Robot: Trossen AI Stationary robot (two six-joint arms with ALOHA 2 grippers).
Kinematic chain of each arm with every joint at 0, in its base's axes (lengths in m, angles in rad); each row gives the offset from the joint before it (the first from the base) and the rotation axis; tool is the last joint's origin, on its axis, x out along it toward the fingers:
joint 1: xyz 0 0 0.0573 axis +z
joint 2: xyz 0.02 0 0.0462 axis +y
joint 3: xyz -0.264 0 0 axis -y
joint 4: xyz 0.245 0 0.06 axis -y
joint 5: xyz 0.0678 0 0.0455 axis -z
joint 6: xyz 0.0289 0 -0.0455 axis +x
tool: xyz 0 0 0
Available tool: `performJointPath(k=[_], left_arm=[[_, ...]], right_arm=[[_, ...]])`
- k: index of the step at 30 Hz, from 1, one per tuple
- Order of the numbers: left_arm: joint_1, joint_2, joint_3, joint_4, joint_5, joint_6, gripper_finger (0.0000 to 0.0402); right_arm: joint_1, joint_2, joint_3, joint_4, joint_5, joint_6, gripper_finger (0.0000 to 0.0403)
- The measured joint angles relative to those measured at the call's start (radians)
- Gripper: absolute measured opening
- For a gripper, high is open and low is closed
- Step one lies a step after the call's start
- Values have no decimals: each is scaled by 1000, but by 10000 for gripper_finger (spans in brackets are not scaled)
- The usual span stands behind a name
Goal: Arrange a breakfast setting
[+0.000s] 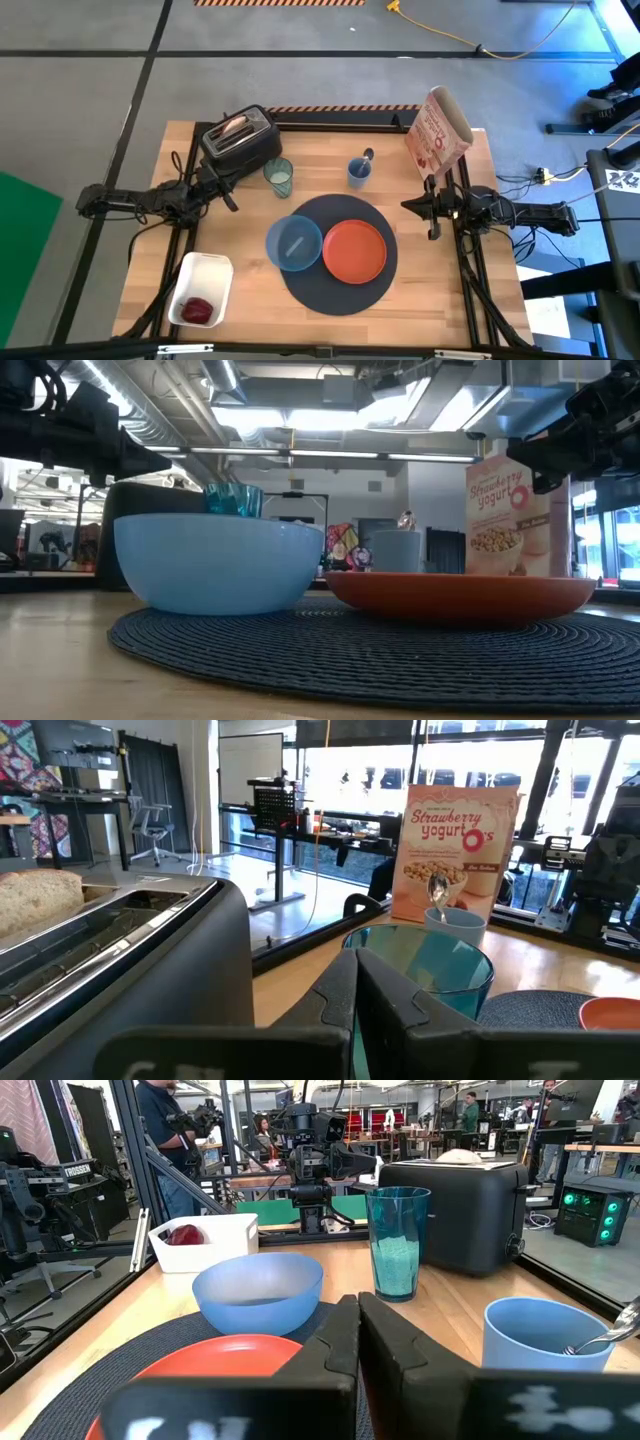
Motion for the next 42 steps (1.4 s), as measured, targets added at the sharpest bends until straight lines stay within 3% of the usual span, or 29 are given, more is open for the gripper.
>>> performJointPath(k=[27,42], left_arm=[[0,0,0,2,0,0,4],[0,0,0,2,0,-38,4]], right_arm=[[0,0,0,2,0,0,1],[0,0,-1,153,27,98,1]])
